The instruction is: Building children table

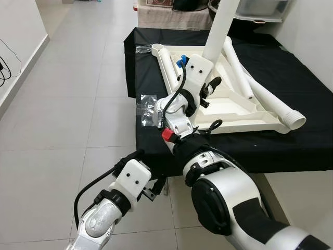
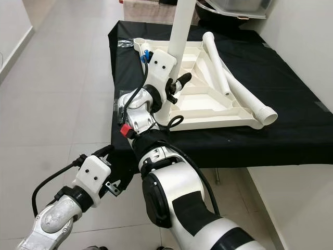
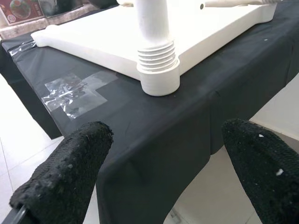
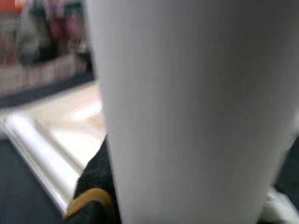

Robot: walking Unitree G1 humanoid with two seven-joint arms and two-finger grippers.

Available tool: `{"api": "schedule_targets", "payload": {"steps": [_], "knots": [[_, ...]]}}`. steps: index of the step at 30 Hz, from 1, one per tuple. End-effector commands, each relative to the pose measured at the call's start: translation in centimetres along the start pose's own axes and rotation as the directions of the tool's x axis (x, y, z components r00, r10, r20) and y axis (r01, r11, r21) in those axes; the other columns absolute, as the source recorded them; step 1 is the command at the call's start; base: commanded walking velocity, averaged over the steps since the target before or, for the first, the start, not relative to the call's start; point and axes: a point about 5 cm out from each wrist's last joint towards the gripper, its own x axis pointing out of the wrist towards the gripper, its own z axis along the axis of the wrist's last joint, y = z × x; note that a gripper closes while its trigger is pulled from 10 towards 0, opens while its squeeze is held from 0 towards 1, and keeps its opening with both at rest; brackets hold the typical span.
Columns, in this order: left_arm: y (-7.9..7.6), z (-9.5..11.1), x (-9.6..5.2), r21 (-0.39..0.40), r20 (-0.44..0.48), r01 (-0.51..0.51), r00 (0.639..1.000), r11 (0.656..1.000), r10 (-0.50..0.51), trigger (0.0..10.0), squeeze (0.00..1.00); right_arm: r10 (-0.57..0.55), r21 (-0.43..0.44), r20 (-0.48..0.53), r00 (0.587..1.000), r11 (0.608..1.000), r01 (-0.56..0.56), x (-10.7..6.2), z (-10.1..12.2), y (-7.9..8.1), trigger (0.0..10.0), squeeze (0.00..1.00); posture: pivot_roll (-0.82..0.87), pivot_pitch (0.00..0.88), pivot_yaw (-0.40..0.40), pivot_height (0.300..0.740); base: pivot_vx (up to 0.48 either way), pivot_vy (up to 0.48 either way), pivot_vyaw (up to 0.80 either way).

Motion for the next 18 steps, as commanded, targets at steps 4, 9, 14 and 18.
{"api": "schedule_targets", "payload": {"steps": [4,9,14,18], "knots": [[-0.48,-0.39,-0.1,-0.006,-0.016,0.01,1.0,1.0,-0.01,10.0,0.0,-0.02,-0.046,-0.107,0.994,0.999,0.015,0.23,-2.61,-1.0,10.0,1.0,0.12,0.162,-0.127,0.74,0.0,0.0,0.0],[-0.43,-0.41,-0.14,-0.004,-0.018,0.01,1.0,1.0,-0.01,10.0,0.0,-0.024,-0.036,-0.109,0.994,0.999,0.02,0.22,-2.46,-0.94,10.0,0.0,0.12,0.163,-0.129,0.74,0.0,0.0,0.0],[-0.42,-0.37,-0.07,-0.004,-0.015,0.009,1.0,1.0,-0.009,10.0,0.0,-0.032,-0.025,-0.103,0.994,0.999,0.03,0.28,-2.27,-0.97,0.0,0.0,0.12,0.164,-0.129,0.74,0.0,0.0,0.0],[-0.4,-0.33,-0.01,-0.007,-0.012,0.009,1.0,1.0,-0.01,10.0,0.0,0.002,-0.016,-0.112,0.994,1.0,-0.004,0.32,-2.11,-0.68,10.0,0.0,0.12,0.163,-0.128,0.74,0.0,0.0,0.0]]}}
